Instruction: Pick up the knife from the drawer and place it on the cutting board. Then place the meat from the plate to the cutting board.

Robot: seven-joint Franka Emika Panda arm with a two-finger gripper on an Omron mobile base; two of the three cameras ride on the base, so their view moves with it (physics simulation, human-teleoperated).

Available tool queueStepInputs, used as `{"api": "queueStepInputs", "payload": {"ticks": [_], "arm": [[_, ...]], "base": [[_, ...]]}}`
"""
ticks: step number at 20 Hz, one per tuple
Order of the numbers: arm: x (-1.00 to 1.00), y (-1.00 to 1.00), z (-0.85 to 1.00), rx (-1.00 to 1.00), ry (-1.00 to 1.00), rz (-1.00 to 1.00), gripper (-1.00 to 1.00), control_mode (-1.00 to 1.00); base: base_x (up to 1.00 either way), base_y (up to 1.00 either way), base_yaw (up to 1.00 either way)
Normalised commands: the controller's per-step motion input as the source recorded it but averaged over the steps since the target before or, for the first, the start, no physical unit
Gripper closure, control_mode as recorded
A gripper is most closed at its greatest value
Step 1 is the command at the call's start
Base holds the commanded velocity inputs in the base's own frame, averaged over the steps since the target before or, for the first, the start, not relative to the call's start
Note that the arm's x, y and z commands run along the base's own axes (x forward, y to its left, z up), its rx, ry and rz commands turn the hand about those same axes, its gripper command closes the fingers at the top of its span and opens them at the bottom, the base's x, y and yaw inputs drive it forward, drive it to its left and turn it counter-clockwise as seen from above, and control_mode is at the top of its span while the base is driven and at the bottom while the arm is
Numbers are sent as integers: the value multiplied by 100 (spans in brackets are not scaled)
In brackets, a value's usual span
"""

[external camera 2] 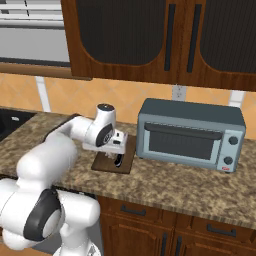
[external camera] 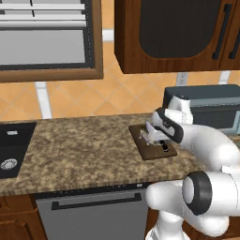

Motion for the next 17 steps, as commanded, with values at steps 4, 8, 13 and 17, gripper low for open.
{"api": "queueStepInputs", "payload": {"ticks": [4, 8, 13, 17], "arm": [[-99, -1, 96, 0, 0, 0, -100, -100], [-88, 0, 100, 0, 0, 0, -100, -100], [-81, 0, 100, -3, 0, 0, -100, -100], [-77, 4, 84, -9, 0, 0, -100, -100]], "base": [[0, 0, 0], [0, 0, 0], [0, 0, 0], [0, 0, 0]]}}
